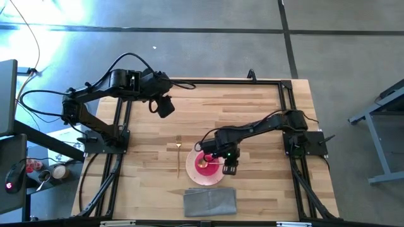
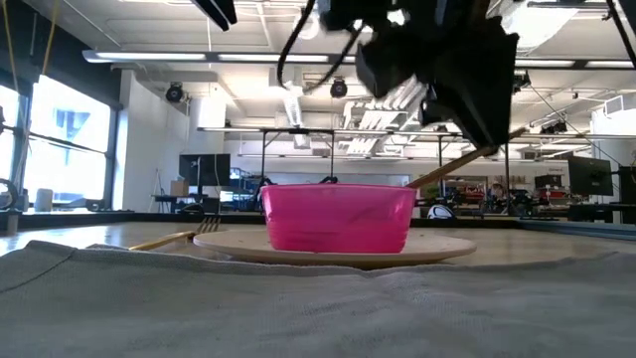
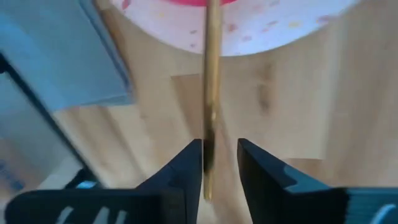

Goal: Set table place
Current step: Put the gold spoon into the pink bowl, then adjust the white plate

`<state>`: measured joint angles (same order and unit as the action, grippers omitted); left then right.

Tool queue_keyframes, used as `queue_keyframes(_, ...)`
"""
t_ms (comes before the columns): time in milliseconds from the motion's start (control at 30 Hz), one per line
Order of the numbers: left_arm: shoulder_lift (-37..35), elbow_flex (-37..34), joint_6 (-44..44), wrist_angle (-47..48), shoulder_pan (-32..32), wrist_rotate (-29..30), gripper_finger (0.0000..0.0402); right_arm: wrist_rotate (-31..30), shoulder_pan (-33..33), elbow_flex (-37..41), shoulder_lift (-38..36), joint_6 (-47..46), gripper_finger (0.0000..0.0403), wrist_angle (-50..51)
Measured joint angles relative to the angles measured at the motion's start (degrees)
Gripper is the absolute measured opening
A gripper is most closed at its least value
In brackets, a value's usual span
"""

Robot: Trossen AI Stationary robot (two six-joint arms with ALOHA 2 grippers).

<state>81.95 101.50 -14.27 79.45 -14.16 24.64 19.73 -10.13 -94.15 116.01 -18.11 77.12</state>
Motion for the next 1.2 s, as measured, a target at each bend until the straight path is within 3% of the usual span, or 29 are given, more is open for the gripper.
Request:
queue_keyframes(67,-1.06,-2.20,0.32,-1.44,1.04,0.25,0.0202,-4.87,-0.06,0.01,-3.01,-0.28,0.0096,0.18)
queue_keyframes(167,-5.37,-11.12,0.54,-9.70,3.36,0.47,0.0202,-18.58,-0.02,0.11,-9.56,-2.91,0.0096,-0.06)
queue_keyframes(333,-18.43,-35.00,-0.11,-30.33,4.35,-5.04,0.0197,-37.52,1.45,1.81,-23.88,-9.26,0.0090,-0.25)
queue_keyframes(467,-31.42,-53.84,-1.54,-49.75,2.78,-12.32,0.0175,-44.03,3.82,10.60,-39.13,-11.64,0.0069,-6.54)
queue_keyframes(667,-48.10,-73.42,-4.89,-69.57,-0.29,-14.97,0.0121,-45.00,8.42,31.31,-63.57,-2.61,0.0008,-29.26)
queue_keyframes(900,-59.27,-83.47,-6.64,-71.07,-3.07,-16.62,0.0010,-41.86,14.14,53.82,-86.89,6.59,0.0002,-53.48)
queue_keyframes(1200,-66.49,-95.76,-7.97,-84.09,-3.21,-16.62,0.0004,-34.09,20.51,72.27,-105.80,6.51,0.0000,-65.01)
